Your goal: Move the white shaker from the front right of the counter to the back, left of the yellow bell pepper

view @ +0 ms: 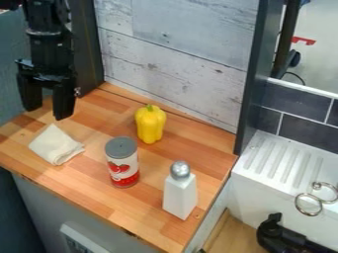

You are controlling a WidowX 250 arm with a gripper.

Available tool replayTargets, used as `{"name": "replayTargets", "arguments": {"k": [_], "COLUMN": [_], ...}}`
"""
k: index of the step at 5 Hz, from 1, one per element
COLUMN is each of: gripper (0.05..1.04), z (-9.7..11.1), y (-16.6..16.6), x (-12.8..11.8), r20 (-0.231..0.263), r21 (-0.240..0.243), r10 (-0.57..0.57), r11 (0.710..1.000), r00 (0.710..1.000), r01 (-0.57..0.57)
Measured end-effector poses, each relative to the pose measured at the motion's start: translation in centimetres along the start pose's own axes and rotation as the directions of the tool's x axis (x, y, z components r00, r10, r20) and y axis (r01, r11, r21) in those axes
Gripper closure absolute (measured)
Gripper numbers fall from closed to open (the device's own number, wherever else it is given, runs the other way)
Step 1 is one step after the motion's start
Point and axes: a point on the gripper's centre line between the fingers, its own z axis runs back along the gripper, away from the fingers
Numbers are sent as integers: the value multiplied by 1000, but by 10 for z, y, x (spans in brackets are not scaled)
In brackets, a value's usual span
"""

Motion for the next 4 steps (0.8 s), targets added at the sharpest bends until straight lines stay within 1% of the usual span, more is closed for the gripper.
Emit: {"name": "replayTargets", "arguments": {"k": [1,2,3,4], "gripper": [83,83,83,83], "z": [-11,-14,-1,12], "y": [-3,-30,-72,-108], "x": [-1,-12,-21,-25], "r20": [-33,-22,61,87], "r21": [-16,-22,-6,25], "r10": [-2,-63,-169,-251], "r11": [1000,998,986,968], "r00": [999,998,984,964], "r01": [1,62,169,250]}}
